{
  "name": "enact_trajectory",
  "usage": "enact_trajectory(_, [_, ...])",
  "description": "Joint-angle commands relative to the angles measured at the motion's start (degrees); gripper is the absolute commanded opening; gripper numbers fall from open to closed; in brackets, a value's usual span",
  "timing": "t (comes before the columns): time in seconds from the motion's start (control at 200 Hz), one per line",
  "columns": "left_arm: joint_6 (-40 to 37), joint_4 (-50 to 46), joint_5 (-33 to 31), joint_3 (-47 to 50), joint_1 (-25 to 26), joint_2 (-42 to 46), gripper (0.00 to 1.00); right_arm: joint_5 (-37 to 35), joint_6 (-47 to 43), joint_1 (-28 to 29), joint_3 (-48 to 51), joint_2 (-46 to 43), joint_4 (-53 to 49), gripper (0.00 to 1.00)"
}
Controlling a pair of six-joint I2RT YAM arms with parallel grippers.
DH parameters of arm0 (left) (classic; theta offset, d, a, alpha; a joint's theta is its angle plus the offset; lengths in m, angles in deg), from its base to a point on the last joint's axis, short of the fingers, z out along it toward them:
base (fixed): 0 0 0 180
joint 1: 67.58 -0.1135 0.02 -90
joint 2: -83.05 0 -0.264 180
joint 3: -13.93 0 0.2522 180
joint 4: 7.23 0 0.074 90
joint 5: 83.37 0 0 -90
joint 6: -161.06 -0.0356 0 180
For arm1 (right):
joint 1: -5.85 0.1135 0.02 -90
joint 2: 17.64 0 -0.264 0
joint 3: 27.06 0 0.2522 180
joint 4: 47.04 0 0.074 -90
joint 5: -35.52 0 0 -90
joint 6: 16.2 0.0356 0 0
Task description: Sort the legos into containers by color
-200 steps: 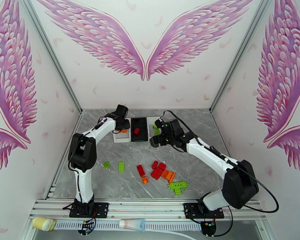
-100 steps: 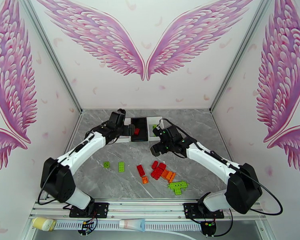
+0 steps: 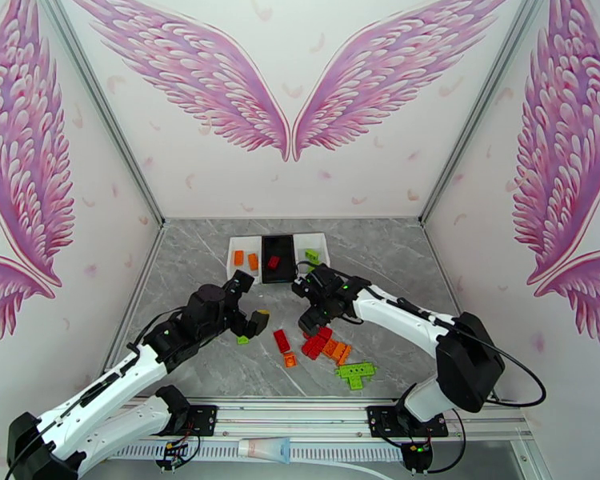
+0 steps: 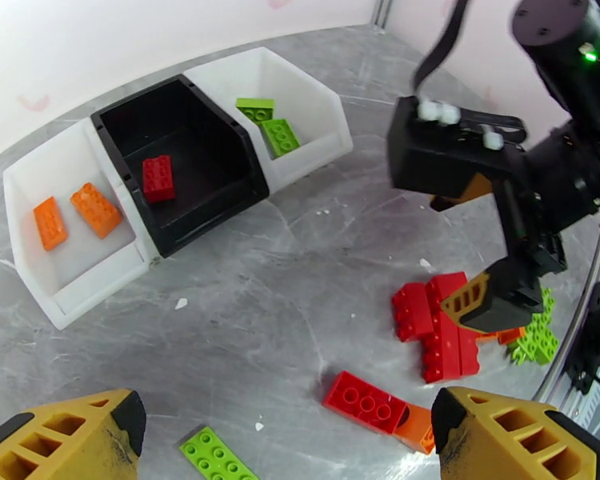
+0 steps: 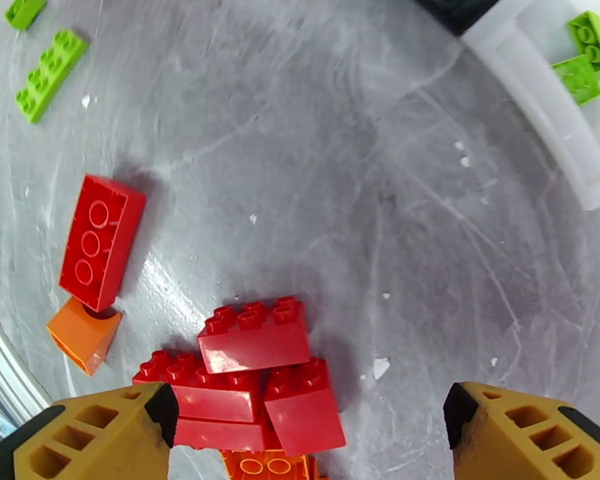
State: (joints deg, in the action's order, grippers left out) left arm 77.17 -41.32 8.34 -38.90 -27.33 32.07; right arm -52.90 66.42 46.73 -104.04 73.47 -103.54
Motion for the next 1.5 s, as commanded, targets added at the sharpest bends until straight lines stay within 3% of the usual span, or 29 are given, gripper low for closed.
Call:
enact_trajectory(0.0, [-3.1, 3.2, 0.8, 2.1, 1.8, 0.9, 0.99, -1.1, -0.9, 1.2, -2.2, 3.4, -1.3, 0.94])
enact_trajectory(0.185, [-5.6, 6.5, 5.3, 2.6, 3.3, -0.2, 0.99, -0.7, -1.0, 1.9, -2.6, 8.8, 0.0, 0.94])
enact_trajectory(0.48, [-7.0, 7.2, 6.9, 2.3, 3.8, -1.7, 0.99, 0.2, 1.8, 1.9, -4.7, 14.5, -0.5, 0.83])
enact_trajectory(0.795, [-7.4, 8.5, 7.4, 1.6, 4.1, -3.8, 0.99, -2.1, 2.2, 1.9, -4.9, 14.2, -0.5, 0.56])
enact_trajectory(0.94, [-7.6, 9.7, 6.8, 1.8, 4.2, -4.2, 0.99, -2.1, 3.6, 1.8, -4.5, 12.6, 0.1, 0.48])
enact_trajectory(1.275, [-7.0, 14.0, 3.1, 2.3, 6.1, -5.8, 0.99, -1.0, 12.4, -0.3, -5.7, 5.0, 7.0, 0.46])
enact_trajectory(1.494, [-5.3, 18.6, -1.0, 5.0, 7.7, -5.6, 0.99, -3.9, 15.4, -2.9, -11.8, 7.6, 13.9, 0.45])
